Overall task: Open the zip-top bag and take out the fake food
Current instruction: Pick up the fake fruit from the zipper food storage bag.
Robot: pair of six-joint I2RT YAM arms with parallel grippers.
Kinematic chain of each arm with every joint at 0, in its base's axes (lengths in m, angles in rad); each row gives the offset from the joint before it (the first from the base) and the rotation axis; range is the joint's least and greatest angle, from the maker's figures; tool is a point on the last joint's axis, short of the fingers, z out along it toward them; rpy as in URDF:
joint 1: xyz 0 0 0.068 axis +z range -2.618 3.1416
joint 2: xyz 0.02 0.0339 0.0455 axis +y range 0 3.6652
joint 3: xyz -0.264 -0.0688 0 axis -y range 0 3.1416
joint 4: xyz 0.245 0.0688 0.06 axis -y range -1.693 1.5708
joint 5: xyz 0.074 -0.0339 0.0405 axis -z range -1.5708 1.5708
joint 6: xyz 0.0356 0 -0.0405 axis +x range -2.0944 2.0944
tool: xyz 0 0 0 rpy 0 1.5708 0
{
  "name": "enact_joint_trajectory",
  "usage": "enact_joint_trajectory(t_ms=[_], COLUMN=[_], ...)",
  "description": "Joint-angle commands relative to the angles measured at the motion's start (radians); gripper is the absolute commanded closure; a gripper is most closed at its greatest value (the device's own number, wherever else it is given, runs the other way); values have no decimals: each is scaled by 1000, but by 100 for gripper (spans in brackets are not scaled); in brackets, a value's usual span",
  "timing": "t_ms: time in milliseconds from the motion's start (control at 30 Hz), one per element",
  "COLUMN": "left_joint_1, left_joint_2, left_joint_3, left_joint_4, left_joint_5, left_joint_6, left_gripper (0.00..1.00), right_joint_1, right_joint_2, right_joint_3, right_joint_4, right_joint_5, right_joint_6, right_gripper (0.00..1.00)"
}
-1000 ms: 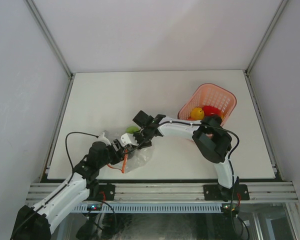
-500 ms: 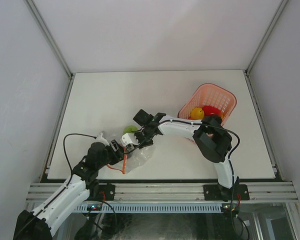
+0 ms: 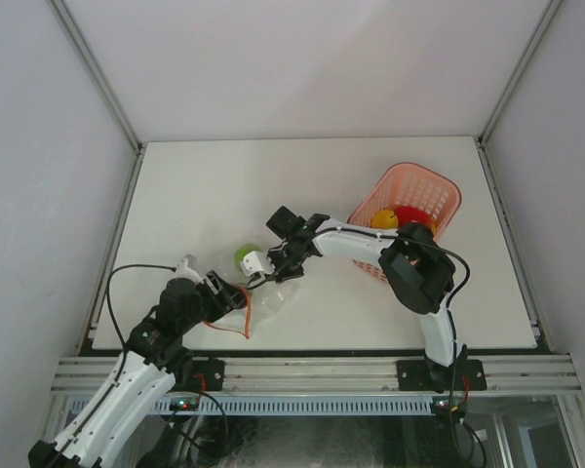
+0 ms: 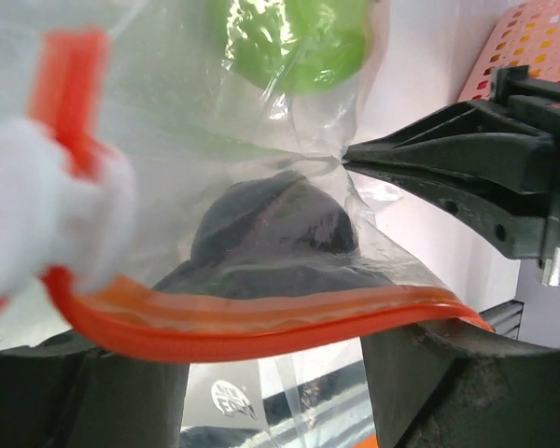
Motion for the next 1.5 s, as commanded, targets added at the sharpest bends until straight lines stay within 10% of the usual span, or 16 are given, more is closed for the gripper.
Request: enact_joint_trajectory(t_ms=[0,433,600,767,1200,1467], left_joint_1=[9,9,9,9,9,9], left_joint_2=[-6,-37,57,163,368,418], left_joint_3=[134,96,29,-10,-72,-88], left_joint_4=[-103,37,196,314,547,562], left_joint_5=[-65,27,114,194,325,305], left_joint_6=[-9,-87,-91,-75,-70,-53], left_gripper=[53,54,54,54,52,26], right_joint_1=[-29,-85,-108,-85,26,83], right_joint_2=[-34,-87,-175,-226,-142,-109], right_joint_3=[24,28,-10,-53,-125,-117], right_joint_4=[-18,-18,-14,10,187,159], right_joint_5=[37,-94,-328,-365,-211,-147], right_joint_6=[-6,42,32,-11,32,-19], right_gripper=[100,98,58,47,48,63])
